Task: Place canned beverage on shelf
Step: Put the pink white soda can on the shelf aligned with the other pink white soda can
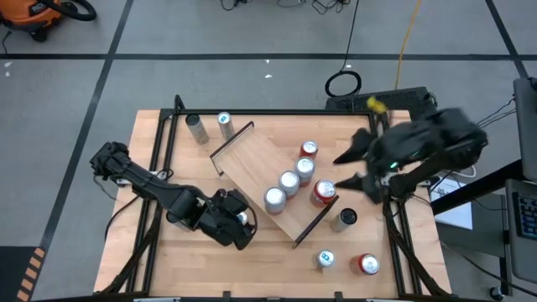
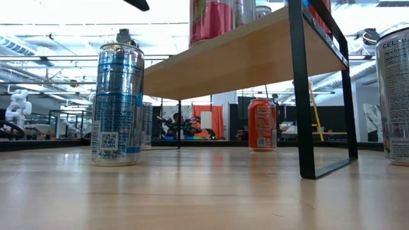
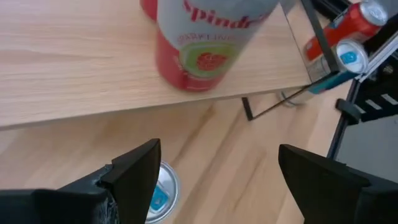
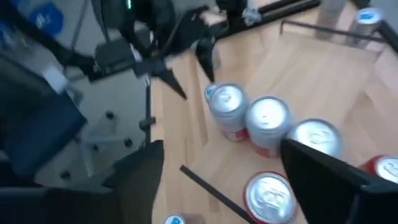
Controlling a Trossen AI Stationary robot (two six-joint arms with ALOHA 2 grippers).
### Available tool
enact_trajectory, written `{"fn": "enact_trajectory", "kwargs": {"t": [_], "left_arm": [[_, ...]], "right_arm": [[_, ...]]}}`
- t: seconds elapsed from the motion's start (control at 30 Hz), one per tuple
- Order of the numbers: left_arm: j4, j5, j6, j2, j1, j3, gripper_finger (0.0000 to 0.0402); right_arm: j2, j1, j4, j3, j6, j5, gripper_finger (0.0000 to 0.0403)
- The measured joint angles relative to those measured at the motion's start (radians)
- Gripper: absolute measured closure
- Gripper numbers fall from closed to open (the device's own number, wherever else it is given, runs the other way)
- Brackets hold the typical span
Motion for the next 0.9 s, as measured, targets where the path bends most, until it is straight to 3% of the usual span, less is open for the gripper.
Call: {"fn": "enact_trajectory", "kwargs": {"t": [0.27,0.5,0.9], "left_arm": [[-0.003,-0.079,0.056,-0.049,0.003,0.0,0.0073],[-0.006,-0.081,0.121,-0.05,0.027,0.0,0.0073],[-0.01,-0.085,0.122,-0.049,0.054,0.0,0.0073]], "right_arm": [[0.174,0.053,0.007,0.0,-0.066,0.007,0.0243],[0.313,0.068,0.006,0.0,-0.104,0.085,0.0382],[0.422,0.052,-0.016,0.0,-0.235,0.081,0.0401]]}}
